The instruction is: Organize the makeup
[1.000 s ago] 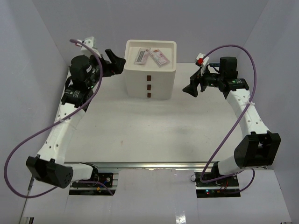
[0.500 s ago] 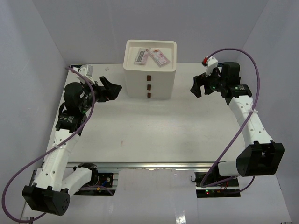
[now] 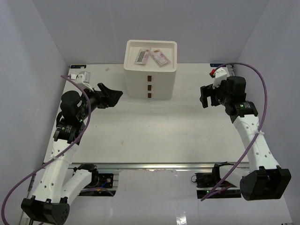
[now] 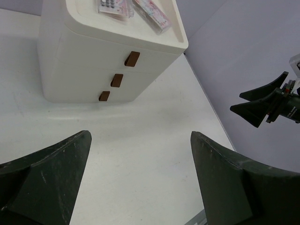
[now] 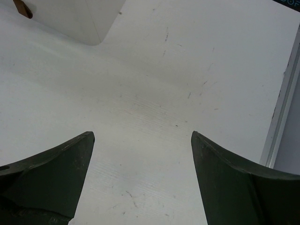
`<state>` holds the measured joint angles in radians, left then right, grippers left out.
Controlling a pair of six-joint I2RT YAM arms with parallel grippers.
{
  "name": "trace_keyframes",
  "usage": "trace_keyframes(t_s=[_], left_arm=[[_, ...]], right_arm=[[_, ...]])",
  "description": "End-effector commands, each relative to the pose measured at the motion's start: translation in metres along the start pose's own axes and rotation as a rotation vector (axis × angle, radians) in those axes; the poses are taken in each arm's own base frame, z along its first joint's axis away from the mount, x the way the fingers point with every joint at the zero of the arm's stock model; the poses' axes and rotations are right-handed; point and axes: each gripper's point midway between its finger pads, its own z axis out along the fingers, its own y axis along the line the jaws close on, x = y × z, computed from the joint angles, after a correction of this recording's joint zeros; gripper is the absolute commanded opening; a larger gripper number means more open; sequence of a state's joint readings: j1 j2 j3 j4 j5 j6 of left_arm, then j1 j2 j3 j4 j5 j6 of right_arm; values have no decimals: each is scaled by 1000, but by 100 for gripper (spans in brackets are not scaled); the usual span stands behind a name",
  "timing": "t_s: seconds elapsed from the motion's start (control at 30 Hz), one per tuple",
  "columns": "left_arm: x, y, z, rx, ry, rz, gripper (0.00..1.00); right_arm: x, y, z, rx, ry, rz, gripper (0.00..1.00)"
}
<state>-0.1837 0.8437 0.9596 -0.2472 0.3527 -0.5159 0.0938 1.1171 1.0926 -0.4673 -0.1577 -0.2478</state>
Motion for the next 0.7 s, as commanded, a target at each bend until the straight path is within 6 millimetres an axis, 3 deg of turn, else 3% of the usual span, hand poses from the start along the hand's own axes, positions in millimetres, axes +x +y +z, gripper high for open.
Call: trace_keyframes(t_s=[0.0, 0.37, 0.67], left_arm=[[0, -9, -15, 24, -24, -21, 98], [6, -10, -30, 14, -35, -40, 98], [8, -9, -31, 8, -35, -45, 98]], right_arm=[[-2, -9, -12, 62, -40, 9, 90], [4, -9, -19, 83, -48, 54, 90], [5, -13, -20, 108, -54, 71, 90]])
